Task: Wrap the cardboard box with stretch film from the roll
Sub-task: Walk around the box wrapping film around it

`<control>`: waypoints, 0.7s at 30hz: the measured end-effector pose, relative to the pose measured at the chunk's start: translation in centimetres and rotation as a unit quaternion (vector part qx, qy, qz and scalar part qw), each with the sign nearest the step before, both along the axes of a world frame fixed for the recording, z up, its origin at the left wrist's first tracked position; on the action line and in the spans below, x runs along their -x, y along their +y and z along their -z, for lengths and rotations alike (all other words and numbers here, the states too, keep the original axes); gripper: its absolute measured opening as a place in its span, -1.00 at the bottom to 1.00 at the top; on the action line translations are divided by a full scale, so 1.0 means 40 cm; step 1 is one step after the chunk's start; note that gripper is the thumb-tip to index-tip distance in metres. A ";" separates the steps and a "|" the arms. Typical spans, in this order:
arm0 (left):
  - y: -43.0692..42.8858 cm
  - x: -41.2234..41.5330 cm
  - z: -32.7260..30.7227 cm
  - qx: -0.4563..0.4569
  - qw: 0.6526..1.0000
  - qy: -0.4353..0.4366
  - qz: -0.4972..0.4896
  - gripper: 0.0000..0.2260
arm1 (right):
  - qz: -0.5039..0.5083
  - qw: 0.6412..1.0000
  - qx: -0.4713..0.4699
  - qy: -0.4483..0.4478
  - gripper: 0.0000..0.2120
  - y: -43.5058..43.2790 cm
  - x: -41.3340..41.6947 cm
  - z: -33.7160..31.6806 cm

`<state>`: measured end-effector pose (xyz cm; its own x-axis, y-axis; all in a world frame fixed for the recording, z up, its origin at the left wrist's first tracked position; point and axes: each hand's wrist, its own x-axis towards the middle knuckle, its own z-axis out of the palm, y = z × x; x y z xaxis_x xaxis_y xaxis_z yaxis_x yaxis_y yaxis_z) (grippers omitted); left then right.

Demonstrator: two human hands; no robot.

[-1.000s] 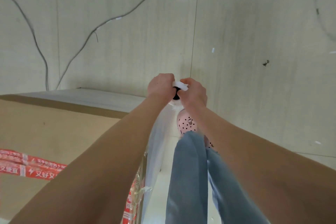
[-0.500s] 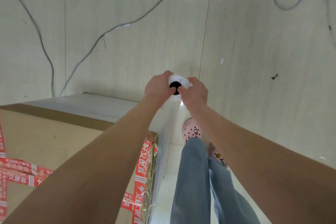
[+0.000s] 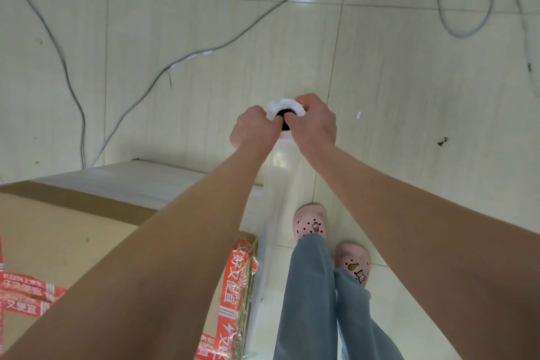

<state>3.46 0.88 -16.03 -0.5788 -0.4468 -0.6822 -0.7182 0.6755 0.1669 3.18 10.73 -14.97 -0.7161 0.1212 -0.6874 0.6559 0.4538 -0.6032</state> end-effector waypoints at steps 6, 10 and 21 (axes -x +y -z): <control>0.000 0.021 0.000 -0.099 0.995 0.006 0.005 -0.68 | -0.009 0.999 -0.027 -0.029 -0.66 0.003 0.016 0.013; 0.003 0.065 -0.005 -0.062 0.989 0.025 0.133 -0.69 | -0.052 0.997 -0.035 -0.034 -0.62 -0.002 0.028 0.019; 0.028 0.088 0.005 -0.092 0.992 0.080 -0.045 -0.84 | -0.044 0.999 -0.018 0.019 -0.60 0.018 0.105 0.034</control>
<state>-0.07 2.00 -16.24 -0.6503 -0.3778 -0.6590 -0.7279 0.5581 0.3983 -1.02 11.46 -16.32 -0.7511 0.0813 -0.6552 0.5891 0.5306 -0.6095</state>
